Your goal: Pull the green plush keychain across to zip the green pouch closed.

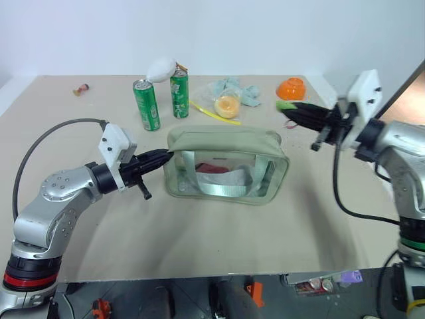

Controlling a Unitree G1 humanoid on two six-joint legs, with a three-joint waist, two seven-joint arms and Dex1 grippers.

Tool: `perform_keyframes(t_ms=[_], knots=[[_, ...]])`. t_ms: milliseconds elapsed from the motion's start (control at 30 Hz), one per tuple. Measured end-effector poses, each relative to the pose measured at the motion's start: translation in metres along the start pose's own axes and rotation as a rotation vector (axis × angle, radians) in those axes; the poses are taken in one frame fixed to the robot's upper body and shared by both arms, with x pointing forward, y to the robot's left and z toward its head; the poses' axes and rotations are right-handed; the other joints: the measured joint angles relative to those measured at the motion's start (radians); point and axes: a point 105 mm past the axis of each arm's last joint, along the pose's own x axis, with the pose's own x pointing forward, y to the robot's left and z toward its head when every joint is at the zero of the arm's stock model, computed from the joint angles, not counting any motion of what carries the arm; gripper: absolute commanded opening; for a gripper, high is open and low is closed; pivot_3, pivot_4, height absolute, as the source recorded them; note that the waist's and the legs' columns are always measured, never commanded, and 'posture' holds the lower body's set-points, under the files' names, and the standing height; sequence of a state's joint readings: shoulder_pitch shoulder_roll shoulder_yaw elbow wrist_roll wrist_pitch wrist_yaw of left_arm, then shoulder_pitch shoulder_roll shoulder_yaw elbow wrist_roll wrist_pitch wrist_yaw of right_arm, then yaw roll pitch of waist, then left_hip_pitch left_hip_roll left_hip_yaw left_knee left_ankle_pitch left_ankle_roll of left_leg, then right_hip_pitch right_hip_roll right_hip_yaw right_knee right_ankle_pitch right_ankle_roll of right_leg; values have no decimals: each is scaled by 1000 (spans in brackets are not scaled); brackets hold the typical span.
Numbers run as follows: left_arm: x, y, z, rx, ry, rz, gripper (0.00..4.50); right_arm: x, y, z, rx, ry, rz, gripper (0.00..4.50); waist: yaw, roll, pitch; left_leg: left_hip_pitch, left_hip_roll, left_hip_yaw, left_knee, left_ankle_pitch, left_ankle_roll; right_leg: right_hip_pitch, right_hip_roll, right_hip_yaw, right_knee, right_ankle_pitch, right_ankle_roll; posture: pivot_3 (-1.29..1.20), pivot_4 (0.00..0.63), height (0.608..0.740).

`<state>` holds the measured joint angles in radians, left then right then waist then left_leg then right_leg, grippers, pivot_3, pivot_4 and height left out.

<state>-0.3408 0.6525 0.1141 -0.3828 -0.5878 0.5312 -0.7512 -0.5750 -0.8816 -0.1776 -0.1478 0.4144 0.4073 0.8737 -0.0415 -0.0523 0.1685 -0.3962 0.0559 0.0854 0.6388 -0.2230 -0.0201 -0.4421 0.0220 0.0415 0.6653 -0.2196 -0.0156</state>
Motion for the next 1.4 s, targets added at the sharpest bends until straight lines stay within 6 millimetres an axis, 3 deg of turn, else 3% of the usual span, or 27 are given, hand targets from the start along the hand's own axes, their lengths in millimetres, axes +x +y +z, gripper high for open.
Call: perform_keyframes(t_ms=[133, 300, 467, 767, 833, 933, 1033, 1067, 1100, 1200, 1400], knots=[[3, -3, -1, 0, 3, -15, 0, -19, -1, -37, -26, 125, -30, 52, -1, 0, 0, 1, 0, 0, 0, 0, 0, 0, 1, 0, 0, 0, 0, 0, 150, 740], [5, -8, 0, 10, 4, -25, 0, -27, 7, -64, -79, 222, -95, 52, -2, 0, 0, 2, 1, -1, 0, 0, -1, 1, 1, 0, 1, 0, 0, 0, 150, 740], [5, -6, -2, 7, 11, 2, 0, -15, 39, -107, -26, 290, -156, 52, -4, 0, 0, 4, 0, 1, 0, 1, -1, 2, 1, 2, 2, 1, 1, 0, 150, 740], [5, -7, -2, 12, 17, 9, 0, -5, 48, -121, -87, 285, -163, 52, -5, 0, 0, 6, 1, 2, 0, 1, -1, 3, 4, 3, 2, 2, 0, 0, 150, 740], [5, -5, -2, 19, 20, 18, 700, -2, 48, -119, -71, 265, -165, 736, -6, 0, 0, 6, 1, 2, 0, 1, -1, 3, 5, 3, 2, 2, 0, 0, 150, 740], [1, 0, -3, -13, 9, 53, 1696, -1, 46, -119, 95, 219, -194, 1742, -5, 0, 0, 6, 2, 2, 0, 1, -2, 3, 5, 3, 2, 2, -1, 0, 150, 740], [-3, 7, -1, -22, -5, 82, 2669, -10, 36, -115, 248, 170, -249, 2739, -3, 0, 0, 5, 3, 1, 0, 1, -2, 2, 5, 3, 2, 2, -1, 0, 150, 740], [-7, 12, 1, -24, -14, 104, 3018, -16, 29, -104, 298, 121, -271, 3062, -3, 0, 0, 4, 2, 2, 0, 1, -2, 2, 4, 3, 1, 2, -1, 0, 150, 740], [-7, 12, 1, -25, -15, 107, 3206, -17, 28, -103, 302, 116, -273, 3253, -3, 0, 0, 5, 2, 2, 0, 1, -2, 2, 4, 3, 1, 2, -1, 0, 150, 740], [-18, 24, 0, -36, -20, 169, 4313, -36, 37, -97, 375, 90, -240, 4385, -2, 0, 0, 5, 3, 1, -1, 0, -1, 3, 4, 2, 1, 1, 0, 0, 150, 740], [-47, 30, -29, -53, 28, 306, 4440, -80, 70, -128, 526, 191, -230, 4477, -2, 0, -1, 5, 2, 2, -1, 0, -1, 3, 1, 3, 1, 0, 0, 0, 150, 740]])
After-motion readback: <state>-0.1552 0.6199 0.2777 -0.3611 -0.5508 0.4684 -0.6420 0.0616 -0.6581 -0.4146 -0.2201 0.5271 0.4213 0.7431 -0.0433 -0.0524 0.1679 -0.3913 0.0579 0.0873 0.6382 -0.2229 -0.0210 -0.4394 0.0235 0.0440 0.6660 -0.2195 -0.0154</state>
